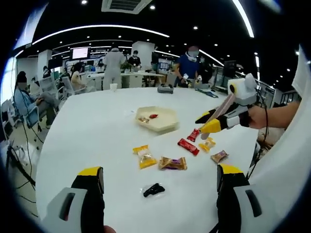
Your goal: Place the target food into the container with the food tongs after gripping and lifting it, then release it inside without dropping or visibly crushing the food.
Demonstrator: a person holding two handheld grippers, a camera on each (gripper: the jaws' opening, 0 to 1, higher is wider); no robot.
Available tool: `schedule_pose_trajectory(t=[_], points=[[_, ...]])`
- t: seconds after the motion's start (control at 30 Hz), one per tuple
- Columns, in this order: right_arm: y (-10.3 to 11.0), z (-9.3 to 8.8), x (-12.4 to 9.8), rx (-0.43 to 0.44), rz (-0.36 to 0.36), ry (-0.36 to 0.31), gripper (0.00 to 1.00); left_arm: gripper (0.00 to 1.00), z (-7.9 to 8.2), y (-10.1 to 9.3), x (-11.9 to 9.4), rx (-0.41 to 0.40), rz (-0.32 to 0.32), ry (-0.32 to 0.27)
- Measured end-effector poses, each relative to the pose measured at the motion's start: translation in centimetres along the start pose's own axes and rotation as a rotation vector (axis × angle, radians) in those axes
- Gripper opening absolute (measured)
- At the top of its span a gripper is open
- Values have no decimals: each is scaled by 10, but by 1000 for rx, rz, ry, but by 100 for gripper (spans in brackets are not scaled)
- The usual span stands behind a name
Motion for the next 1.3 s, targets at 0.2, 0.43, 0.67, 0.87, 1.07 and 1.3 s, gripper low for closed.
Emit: schedule_pose_trajectory(t=[0.2,0.43,0.67,0.87,1.07,1.3], points=[[25,-1,44,-85,144,54,28,97,-4,0,-12,-27,22,-2],[46,-10,96,-229,326,126,28,97,-12,-1,-17,-59,49,14],[49,-20,130,-365,447,190,28,97,-25,-6,-24,-108,80,34],[50,-26,145,-456,508,198,27,96,-44,-11,-33,-163,109,70],[52,-34,152,-445,556,230,28,96,-49,-10,-38,-183,140,76],[57,-34,152,-472,595,203,27,96,-48,-6,-40,-186,165,72]])
Point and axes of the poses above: the point that each gripper's makers call its tool centre point, and the gripper's own axes: x roughly forward along the fingers, y roughly to its left, z roughly out of its top, the point moved 8 cm from there along -x, roughly backward along the fingers, and after that the axes turned 6 degrees about z, right-handed, at the moved point
